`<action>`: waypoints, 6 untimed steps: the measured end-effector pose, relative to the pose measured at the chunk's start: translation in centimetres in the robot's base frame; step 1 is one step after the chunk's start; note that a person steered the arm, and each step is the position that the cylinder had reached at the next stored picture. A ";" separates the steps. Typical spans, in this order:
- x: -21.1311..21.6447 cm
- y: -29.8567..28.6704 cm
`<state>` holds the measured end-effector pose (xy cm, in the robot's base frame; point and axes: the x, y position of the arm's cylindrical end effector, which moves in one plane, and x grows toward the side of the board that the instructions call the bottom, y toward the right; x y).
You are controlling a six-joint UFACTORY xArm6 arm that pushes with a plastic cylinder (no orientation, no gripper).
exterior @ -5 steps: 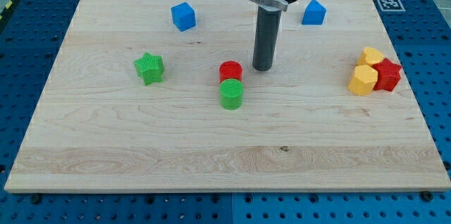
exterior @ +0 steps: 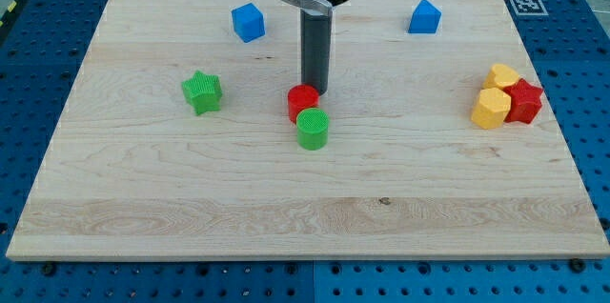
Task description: Move the red circle left to the green circle
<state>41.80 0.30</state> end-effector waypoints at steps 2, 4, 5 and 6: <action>2.1 -0.8; 4.7 -0.9; 5.6 -1.1; 6.5 -3.2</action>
